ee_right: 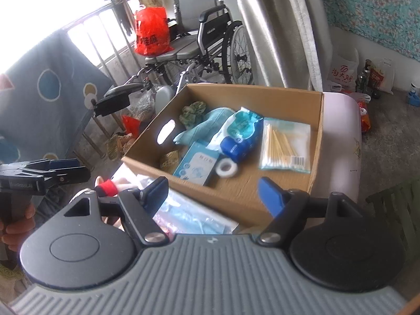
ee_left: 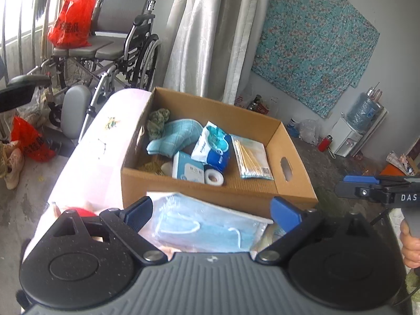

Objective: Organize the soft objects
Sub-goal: 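Move both tools toward the blue face-mask pack on the table, then grasp the edge of the face-mask pack with the right tool, then lift the face-mask pack with the right tool and carry it over the box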

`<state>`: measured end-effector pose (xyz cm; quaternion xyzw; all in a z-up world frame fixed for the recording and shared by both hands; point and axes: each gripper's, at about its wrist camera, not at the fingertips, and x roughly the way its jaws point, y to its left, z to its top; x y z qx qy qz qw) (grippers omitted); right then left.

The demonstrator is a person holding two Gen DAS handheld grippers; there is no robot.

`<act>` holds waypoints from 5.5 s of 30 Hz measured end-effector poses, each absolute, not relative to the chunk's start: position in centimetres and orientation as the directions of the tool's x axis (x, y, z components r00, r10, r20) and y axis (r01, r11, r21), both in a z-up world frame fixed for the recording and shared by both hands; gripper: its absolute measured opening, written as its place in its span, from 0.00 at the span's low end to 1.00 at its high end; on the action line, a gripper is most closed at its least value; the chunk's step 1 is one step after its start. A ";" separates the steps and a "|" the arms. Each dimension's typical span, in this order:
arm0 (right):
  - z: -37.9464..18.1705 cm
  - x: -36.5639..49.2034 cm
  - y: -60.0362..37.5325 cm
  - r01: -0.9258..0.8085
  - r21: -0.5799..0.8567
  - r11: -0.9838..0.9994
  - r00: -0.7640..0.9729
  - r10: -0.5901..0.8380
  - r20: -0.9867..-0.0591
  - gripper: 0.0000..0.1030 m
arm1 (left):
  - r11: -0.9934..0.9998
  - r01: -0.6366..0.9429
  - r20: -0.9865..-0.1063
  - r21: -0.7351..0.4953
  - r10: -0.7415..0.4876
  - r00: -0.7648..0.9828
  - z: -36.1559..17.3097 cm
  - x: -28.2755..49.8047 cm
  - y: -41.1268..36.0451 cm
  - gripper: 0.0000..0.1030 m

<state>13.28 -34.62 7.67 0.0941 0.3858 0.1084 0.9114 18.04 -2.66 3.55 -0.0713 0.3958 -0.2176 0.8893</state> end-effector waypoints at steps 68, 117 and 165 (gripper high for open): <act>-4.4 19.3 -26.2 -0.249 0.237 0.939 0.366 0.317 -0.875 0.28 | 0.903 0.314 -0.796 -0.293 -0.412 0.443 -8.8 17.0 -7.5 0.74; -10.3 5.3 -31.0 0.140 0.501 0.854 0.298 0.446 -0.844 0.36 | 0.803 0.405 -0.844 -0.438 -0.522 0.122 -13.1 11.1 -9.3 0.74; -5.0 1.4 -34.1 0.082 0.749 0.657 0.592 0.572 -0.567 0.11 | 0.766 0.493 -0.680 -0.413 -0.620 0.392 -1.0 9.9 -8.3 0.13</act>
